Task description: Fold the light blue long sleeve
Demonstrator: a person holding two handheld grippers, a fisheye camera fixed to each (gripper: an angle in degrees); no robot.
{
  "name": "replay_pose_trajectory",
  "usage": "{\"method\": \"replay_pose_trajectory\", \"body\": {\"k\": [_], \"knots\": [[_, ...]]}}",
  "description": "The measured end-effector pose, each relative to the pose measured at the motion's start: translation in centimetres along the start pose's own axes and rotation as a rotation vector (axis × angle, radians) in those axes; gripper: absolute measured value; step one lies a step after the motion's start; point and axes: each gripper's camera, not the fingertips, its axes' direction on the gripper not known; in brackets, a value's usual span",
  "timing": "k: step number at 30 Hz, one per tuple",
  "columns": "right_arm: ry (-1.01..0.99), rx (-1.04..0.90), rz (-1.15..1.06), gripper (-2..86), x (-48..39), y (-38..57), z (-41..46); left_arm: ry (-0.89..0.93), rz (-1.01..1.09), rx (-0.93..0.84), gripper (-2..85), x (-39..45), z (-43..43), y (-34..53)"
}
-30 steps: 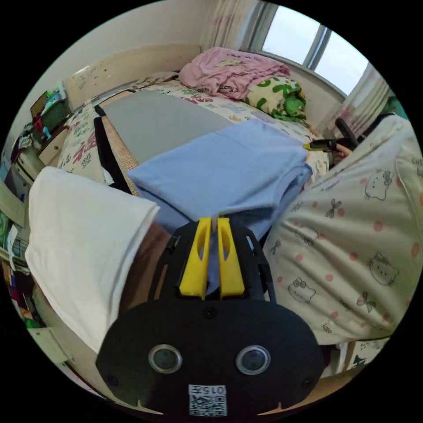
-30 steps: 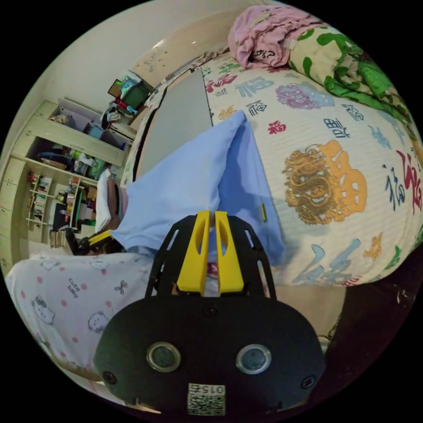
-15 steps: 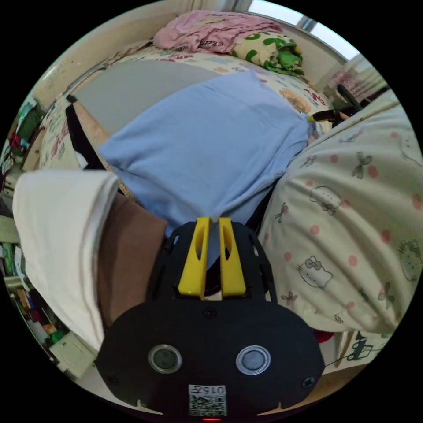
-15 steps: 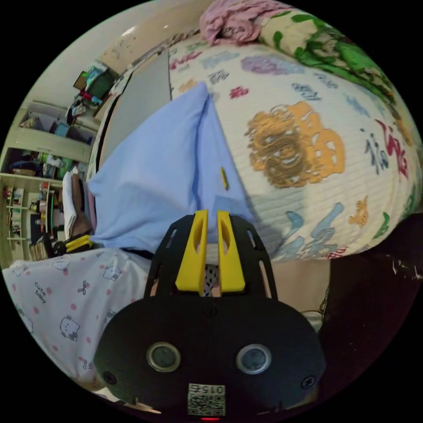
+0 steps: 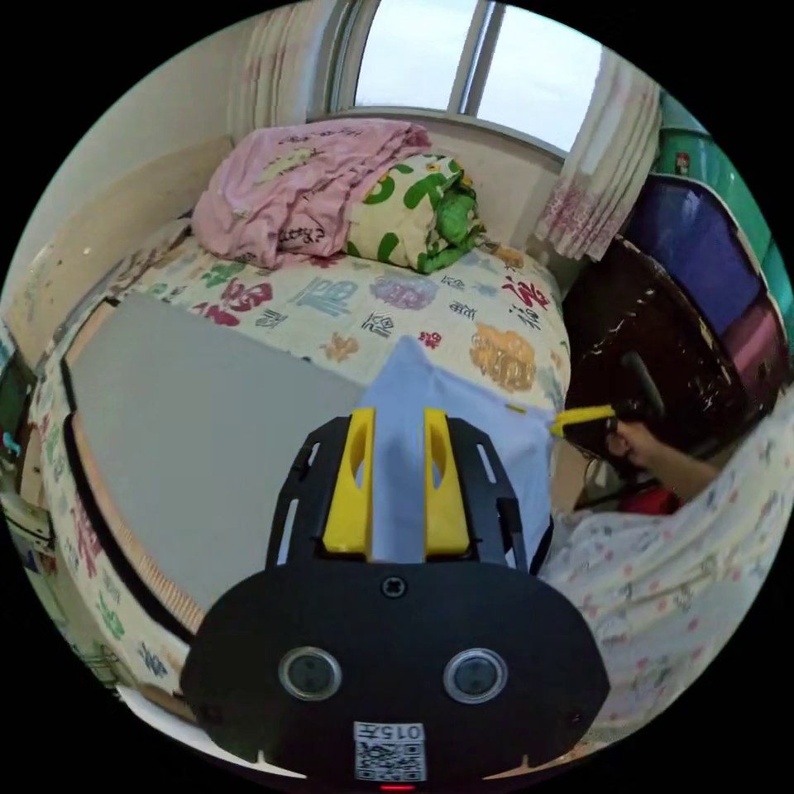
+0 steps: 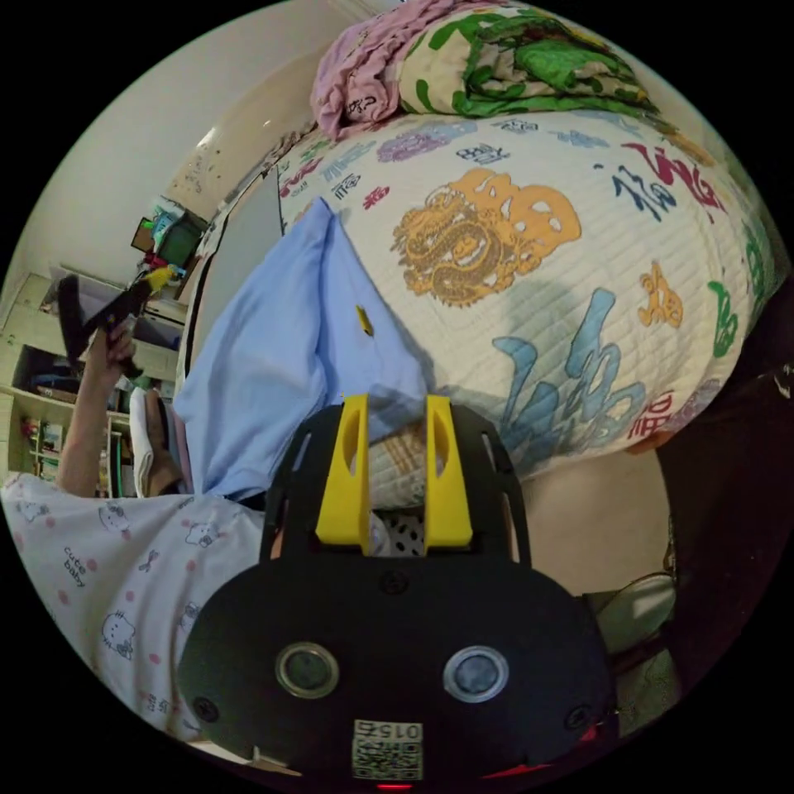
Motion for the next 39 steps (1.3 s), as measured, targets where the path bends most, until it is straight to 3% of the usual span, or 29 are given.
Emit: {"method": "replay_pose_trajectory", "body": {"k": [6,13,19,24,31,35,39], "knots": [[-0.071,0.07,0.074,5.9,2.8,1.5,-1.7,0.09,-0.105,-0.172,10.1,-2.4,10.9,-13.5],[-0.272,0.167,0.193,2.1,9.3,4.3,-4.8,0.025,-0.175,-0.381,8.8,-3.9,19.8,-17.2],[-0.396,0.251,0.279,1.0,14.0,6.5,-6.6,-0.007,-0.182,-0.327,2.9,-4.6,18.8,-17.7],[-0.416,0.426,0.295,0.6,17.9,7.6,-10.6,0.083,-0.177,-0.118,1.6,-4.2,13.7,-19.8],[-0.403,0.579,-0.015,0.6,18.7,9.6,-17.8,0.152,-0.092,0.129,1.5,-2.7,5.9,-20.3],[-0.487,0.36,-0.458,0.6,13.1,13.1,-16.9,0.22,-0.109,0.24,1.4,-5.6,1.0,-12.4],[-0.614,0.09,-0.723,0.6,8.6,16.5,-10.7,0.23,-0.138,0.33,1.4,-9.1,-3.8,1.7]]}}
